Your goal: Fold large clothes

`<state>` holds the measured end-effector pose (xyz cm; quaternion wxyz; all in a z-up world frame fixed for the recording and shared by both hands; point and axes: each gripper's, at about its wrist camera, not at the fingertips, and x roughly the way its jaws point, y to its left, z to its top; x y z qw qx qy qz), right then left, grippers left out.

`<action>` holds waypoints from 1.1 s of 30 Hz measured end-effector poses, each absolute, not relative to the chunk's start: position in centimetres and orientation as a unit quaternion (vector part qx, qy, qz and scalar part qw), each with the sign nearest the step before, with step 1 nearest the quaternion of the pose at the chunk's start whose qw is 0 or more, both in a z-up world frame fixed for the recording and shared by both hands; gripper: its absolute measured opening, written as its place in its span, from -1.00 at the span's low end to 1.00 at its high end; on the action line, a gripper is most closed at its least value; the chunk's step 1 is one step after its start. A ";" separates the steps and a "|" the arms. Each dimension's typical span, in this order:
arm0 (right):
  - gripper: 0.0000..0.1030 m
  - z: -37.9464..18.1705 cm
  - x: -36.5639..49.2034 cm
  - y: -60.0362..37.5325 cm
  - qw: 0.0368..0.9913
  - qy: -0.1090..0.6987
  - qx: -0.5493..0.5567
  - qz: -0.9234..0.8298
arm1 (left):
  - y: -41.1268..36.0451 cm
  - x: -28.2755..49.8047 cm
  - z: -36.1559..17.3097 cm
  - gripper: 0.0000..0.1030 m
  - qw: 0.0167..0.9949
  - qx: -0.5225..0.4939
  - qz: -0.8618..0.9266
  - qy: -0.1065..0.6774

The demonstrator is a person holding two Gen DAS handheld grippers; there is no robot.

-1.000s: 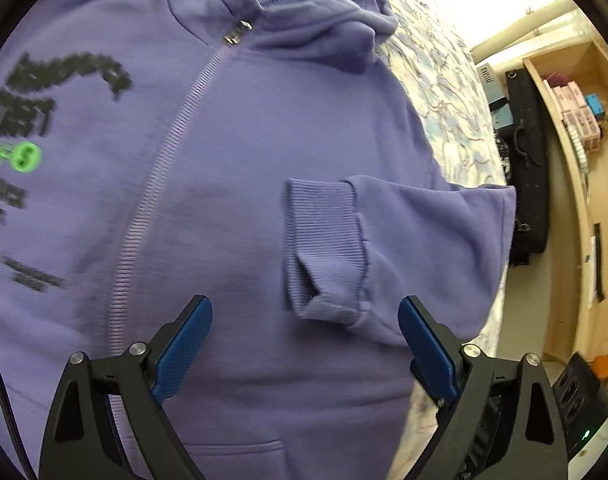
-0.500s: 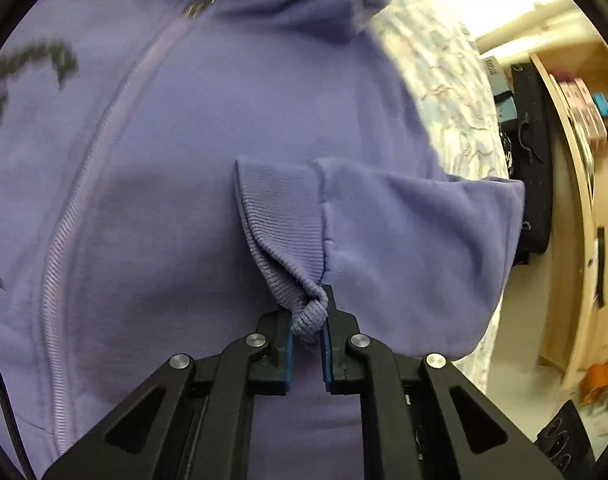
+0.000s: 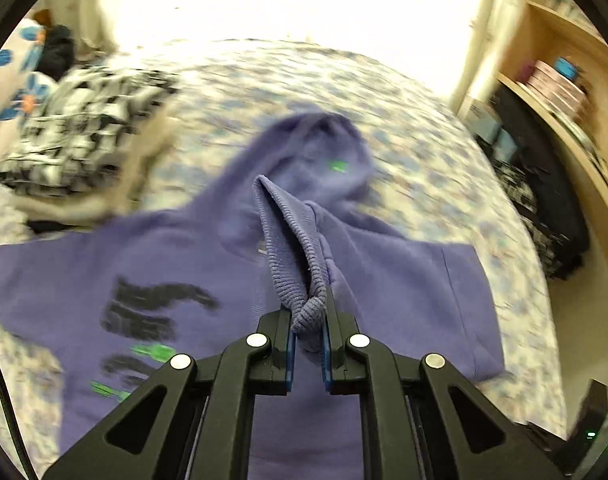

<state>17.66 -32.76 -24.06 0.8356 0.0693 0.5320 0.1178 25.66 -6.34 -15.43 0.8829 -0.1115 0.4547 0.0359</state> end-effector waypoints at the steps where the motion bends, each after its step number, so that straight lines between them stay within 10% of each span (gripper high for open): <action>1: -0.48 -24.1 17.8 -32.6 0.835 0.532 0.068 0.120 | -5.1 25.7 -15.8 -0.85 0.881 -0.111 0.054 0.457; 8: -0.26 -25.2 18.8 -31.5 0.820 0.555 0.064 0.125 | 2.6 24.7 -23.5 0.04 0.817 -0.166 0.107 0.542; 26: -0.16 -25.5 26.2 -32.7 0.818 0.550 0.097 0.134 | 8.8 27.2 -31.2 0.38 0.774 -0.216 0.096 0.587; 29: -0.16 -27.0 27.4 -32.9 0.811 0.563 0.100 0.123 | 8.6 27.3 -31.2 0.34 0.776 -0.201 0.091 0.590; 33: -0.16 -28.1 27.7 -32.8 0.800 0.576 0.111 0.123 | 7.4 27.9 -30.3 -0.78 0.781 -0.187 0.054 0.594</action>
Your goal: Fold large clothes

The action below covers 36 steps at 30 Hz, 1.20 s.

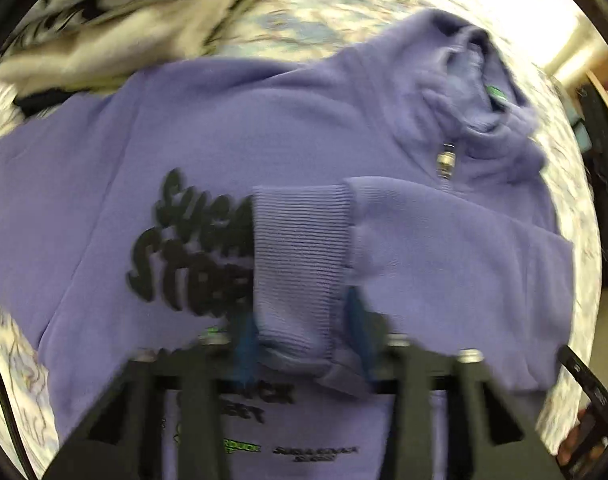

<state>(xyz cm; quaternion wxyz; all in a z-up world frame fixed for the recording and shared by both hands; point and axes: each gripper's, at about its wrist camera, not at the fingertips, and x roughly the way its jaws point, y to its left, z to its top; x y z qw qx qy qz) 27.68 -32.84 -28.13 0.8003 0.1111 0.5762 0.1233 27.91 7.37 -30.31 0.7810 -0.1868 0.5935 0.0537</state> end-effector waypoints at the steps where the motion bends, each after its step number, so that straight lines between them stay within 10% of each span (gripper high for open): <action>1: -0.16 -28.1 27.6 -32.9 0.800 0.577 0.112 0.124 | 6.8 28.2 -29.5 -0.78 0.789 -0.174 0.048 0.588; 13: -0.16 -29.0 27.1 -32.9 0.801 0.576 0.109 0.123 | 8.5 30.8 -29.8 -0.77 0.792 -0.143 0.089 0.587; 19: -0.16 -29.0 26.9 -32.8 0.802 0.574 0.105 0.129 | 9.0 30.5 -30.1 -0.20 0.775 -0.140 0.103 0.608; 25: -0.16 -29.1 26.5 -33.1 0.800 0.575 0.106 0.138 | 10.8 29.2 -30.6 -0.16 0.752 -0.212 0.071 0.620; 28: -0.16 -29.7 26.4 -33.2 0.796 0.579 0.109 0.139 | 11.0 28.4 -31.1 -0.19 0.751 -0.227 0.062 0.617; 30: -0.16 -29.9 26.5 -33.2 0.794 0.581 0.116 0.138 | 10.9 28.1 -31.3 -0.73 0.752 -0.230 0.057 0.615; 36: -0.16 -29.4 26.3 -33.5 0.793 0.580 0.128 0.139 | 8.6 28.6 -28.0 -0.82 0.799 -0.193 0.043 0.568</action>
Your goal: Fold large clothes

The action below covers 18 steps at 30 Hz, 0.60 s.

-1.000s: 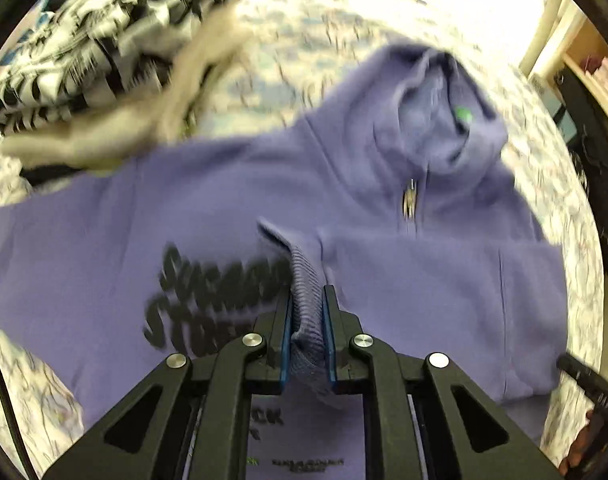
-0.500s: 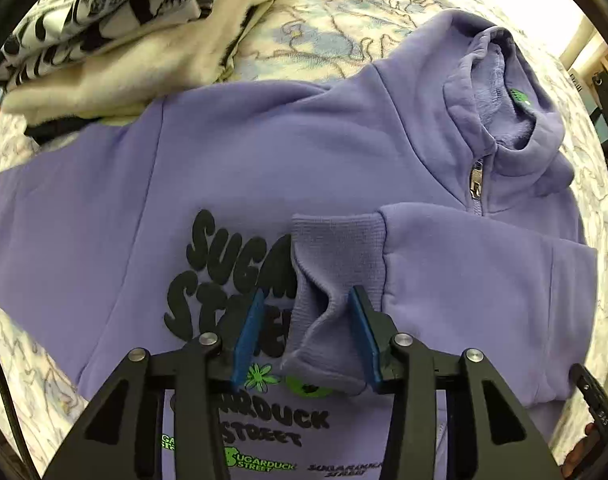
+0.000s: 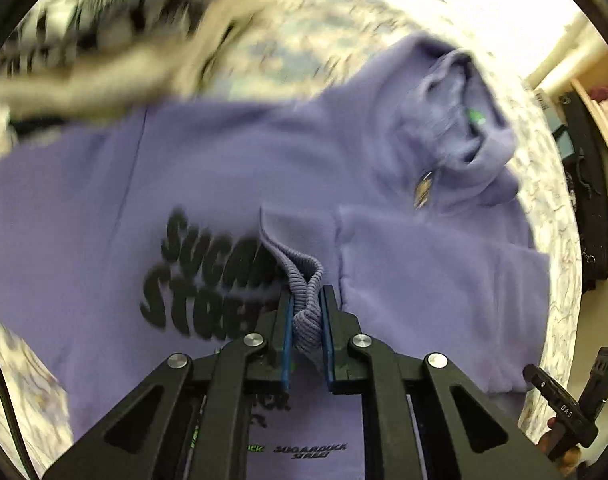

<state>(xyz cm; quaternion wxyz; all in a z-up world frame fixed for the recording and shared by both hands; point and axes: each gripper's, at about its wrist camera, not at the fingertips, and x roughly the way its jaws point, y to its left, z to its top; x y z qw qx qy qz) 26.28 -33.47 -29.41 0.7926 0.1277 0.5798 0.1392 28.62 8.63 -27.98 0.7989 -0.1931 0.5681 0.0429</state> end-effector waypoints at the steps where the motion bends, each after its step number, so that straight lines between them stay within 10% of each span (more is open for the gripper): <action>1: -0.16 -29.3 26.2 -33.5 0.793 0.579 0.129 0.141 | 8.8 28.8 -27.2 -0.82 0.807 -0.191 0.041 0.557; 18: -0.30 -31.3 25.8 -32.8 0.797 0.586 0.085 0.119 | 8.9 29.6 -32.6 -0.75 0.817 -0.114 0.078 0.560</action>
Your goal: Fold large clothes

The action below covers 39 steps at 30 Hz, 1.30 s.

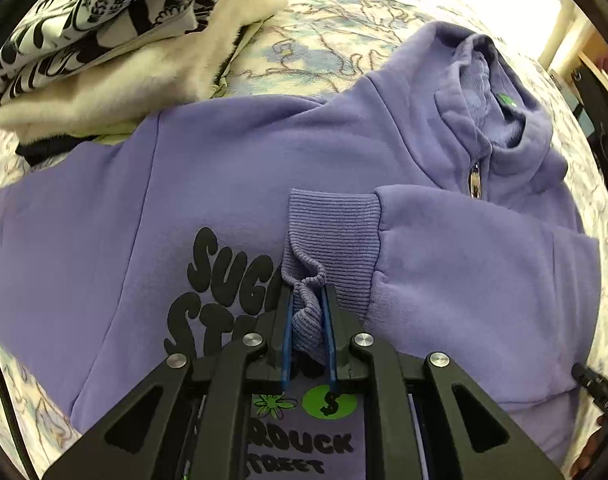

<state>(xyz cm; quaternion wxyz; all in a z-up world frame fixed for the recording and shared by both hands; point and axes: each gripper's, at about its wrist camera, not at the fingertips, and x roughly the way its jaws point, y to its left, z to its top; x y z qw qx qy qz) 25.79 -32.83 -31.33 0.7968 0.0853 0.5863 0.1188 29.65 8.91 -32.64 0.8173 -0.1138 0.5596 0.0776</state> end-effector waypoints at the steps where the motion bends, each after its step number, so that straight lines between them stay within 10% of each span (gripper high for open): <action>1: -0.29 -31.3 25.8 -32.6 0.797 0.588 0.078 0.116 | 8.7 29.5 -32.5 -0.72 0.820 -0.101 0.081 0.558; 21: -0.12 -26.6 34.3 -26.8 0.809 0.552 0.084 0.183 | 3.3 34.5 -29.8 -0.49 0.832 -0.116 0.041 0.542; 23: -0.26 -27.8 35.0 -26.2 0.808 0.561 0.069 0.169 | 2.9 35.2 -31.7 -0.49 0.822 -0.107 0.055 0.556; 26: -1.00 -29.3 36.2 -27.7 0.823 0.555 0.031 0.113 | 3.6 35.5 -32.7 -0.49 0.822 -0.124 0.046 0.554; 34: -0.95 -27.8 34.3 -30.9 0.823 0.553 0.073 0.103 | 4.0 34.9 -31.6 -0.48 0.813 -0.132 0.034 0.567; 39: -0.95 -26.9 30.2 -29.4 0.808 0.570 0.080 0.126 | 2.7 31.7 -28.9 0.08 0.821 -0.113 0.036 0.559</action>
